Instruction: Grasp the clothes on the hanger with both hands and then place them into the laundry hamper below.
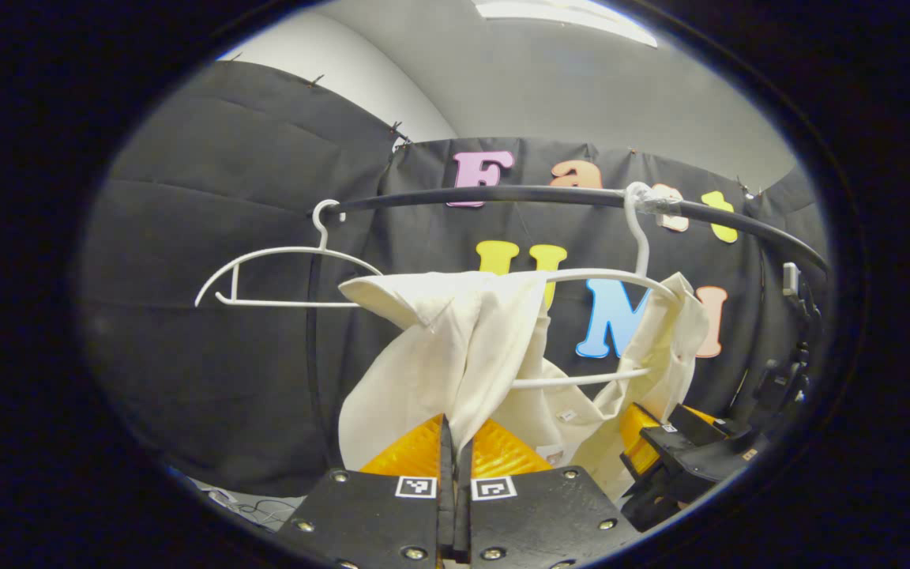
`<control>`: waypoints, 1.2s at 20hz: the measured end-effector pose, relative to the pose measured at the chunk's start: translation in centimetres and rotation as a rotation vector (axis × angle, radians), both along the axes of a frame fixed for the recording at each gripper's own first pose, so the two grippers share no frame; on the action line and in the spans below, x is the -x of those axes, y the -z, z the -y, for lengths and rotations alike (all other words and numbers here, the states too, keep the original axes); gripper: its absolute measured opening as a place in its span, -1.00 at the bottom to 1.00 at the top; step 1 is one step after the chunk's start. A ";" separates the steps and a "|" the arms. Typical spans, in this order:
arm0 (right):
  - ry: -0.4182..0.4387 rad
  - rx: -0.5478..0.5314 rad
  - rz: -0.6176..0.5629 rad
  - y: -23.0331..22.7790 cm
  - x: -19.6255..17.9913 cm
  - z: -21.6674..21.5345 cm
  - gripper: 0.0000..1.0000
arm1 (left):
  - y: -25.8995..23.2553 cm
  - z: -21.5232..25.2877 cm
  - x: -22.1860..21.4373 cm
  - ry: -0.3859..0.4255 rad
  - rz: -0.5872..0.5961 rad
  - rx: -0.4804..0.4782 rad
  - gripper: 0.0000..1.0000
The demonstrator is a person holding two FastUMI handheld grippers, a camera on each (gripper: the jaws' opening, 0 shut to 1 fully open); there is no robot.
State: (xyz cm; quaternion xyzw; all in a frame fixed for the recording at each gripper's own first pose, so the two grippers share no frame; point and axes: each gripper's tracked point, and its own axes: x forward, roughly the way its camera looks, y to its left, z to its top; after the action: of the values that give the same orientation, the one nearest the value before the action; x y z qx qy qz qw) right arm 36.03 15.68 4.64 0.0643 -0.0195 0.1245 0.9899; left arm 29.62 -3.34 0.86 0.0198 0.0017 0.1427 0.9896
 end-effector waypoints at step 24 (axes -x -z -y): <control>0.110 -0.217 0.073 -6.0 -5.4 9.6 -0.94 | -3.2 -3.0 1.6 -0.029 0.082 -0.055 -1.00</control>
State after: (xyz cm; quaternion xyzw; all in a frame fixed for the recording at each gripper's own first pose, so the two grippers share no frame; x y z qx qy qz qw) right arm 41.41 6.12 10.69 0.1654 -0.0726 0.0694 0.9811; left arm 27.99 -0.39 4.10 0.0413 -0.0427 0.1576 0.9857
